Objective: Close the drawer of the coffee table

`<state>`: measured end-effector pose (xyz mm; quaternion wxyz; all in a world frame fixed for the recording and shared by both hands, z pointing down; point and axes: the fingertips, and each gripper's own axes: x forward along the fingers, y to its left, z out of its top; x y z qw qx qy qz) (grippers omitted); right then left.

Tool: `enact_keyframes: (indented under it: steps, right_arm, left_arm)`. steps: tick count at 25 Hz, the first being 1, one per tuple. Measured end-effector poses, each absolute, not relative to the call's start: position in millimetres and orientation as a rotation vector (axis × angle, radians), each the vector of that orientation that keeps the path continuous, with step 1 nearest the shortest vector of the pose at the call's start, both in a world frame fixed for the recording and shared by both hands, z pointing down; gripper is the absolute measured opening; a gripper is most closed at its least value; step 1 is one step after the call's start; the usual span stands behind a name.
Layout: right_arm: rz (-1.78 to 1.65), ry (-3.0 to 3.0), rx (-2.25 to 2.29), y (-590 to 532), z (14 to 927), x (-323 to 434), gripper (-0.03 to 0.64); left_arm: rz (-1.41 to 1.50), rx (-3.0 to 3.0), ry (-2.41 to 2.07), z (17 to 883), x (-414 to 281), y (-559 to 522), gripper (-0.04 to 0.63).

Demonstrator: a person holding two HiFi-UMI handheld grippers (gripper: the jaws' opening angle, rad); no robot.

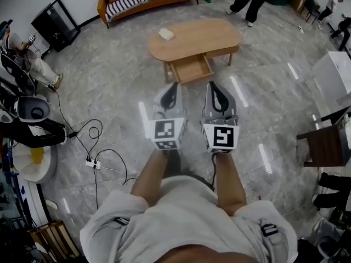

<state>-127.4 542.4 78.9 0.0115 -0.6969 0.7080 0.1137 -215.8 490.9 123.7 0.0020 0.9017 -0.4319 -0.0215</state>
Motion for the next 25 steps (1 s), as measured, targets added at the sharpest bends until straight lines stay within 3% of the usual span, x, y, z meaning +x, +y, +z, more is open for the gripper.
enact_keyframes:
  steps: [12, 25]
  right_arm:
    - [0.335, 2.149, -2.247, 418, 67, -86, 0.006]
    - [0.237, 2.084, -2.364, 263, 88, -65, 0.006]
  left_arm:
    - [-0.059, 2.889, -1.251, 108, -164, 364, 0.02]
    - [0.009, 2.896, -1.177, 123, -157, 207, 0.02]
